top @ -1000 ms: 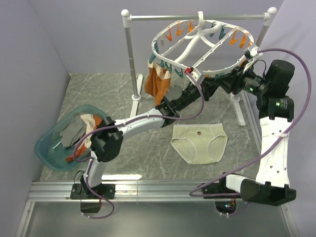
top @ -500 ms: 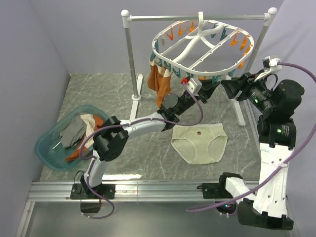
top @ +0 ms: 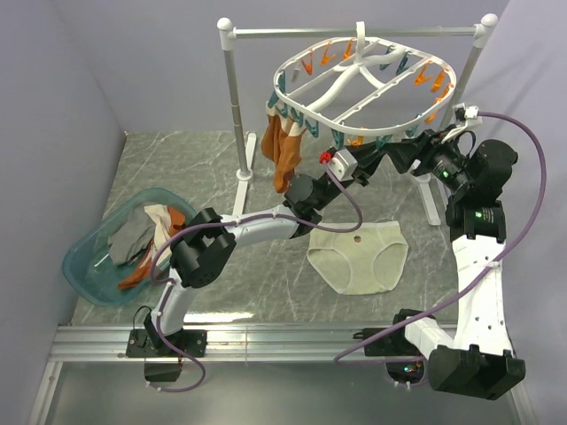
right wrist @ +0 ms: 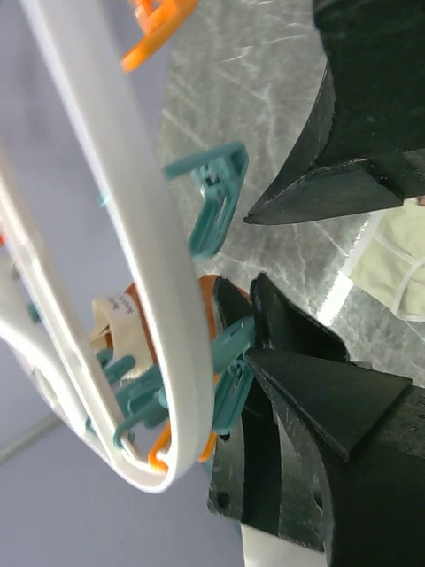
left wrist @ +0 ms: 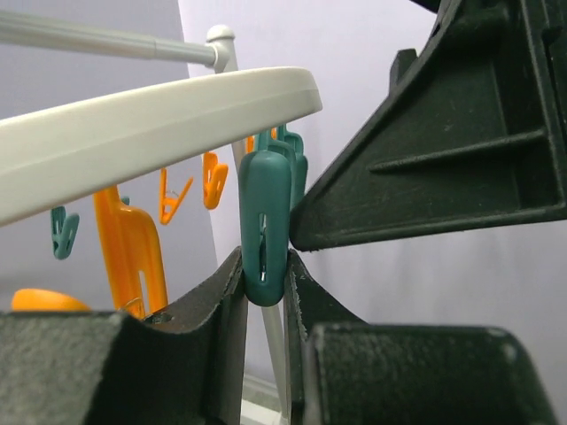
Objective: Clip the underwear to the hanger
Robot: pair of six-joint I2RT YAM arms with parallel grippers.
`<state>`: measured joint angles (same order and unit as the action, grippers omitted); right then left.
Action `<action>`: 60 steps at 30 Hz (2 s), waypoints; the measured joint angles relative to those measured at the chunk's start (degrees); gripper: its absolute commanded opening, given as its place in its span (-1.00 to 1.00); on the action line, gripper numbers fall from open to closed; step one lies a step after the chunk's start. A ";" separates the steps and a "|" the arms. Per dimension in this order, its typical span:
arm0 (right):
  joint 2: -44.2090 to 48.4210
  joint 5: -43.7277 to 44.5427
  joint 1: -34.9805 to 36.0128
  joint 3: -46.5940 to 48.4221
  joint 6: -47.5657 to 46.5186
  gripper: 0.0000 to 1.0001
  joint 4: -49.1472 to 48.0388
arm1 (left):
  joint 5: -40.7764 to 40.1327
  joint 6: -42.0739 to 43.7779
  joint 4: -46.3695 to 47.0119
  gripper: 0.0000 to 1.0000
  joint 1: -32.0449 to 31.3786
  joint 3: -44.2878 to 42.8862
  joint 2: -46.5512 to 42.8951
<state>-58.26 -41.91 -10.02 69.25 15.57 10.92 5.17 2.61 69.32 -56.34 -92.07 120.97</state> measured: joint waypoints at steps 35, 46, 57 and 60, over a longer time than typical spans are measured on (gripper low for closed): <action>1.51 -0.81 6.88 -3.23 -9.90 -0.07 -8.48 | 2.75 4.02 6.73 -0.99 -0.15 2.21 1.51; 0.46 -0.83 7.15 -3.21 -8.72 -1.00 -7.96 | 3.06 4.44 7.67 -0.21 0.09 5.49 0.87; -0.90 -0.50 7.21 -1.62 -10.38 -1.00 -8.46 | 8.87 2.16 -2.23 0.10 0.26 27.02 -16.48; -1.20 -0.50 7.21 -0.96 -10.80 -1.00 -8.22 | 11.06 0.50 -14.21 0.04 1.75 31.30 -27.91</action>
<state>-59.46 -42.41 -2.81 68.29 4.78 2.70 16.23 3.11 55.11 -54.59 -60.77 93.06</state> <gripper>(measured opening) 0.177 0.541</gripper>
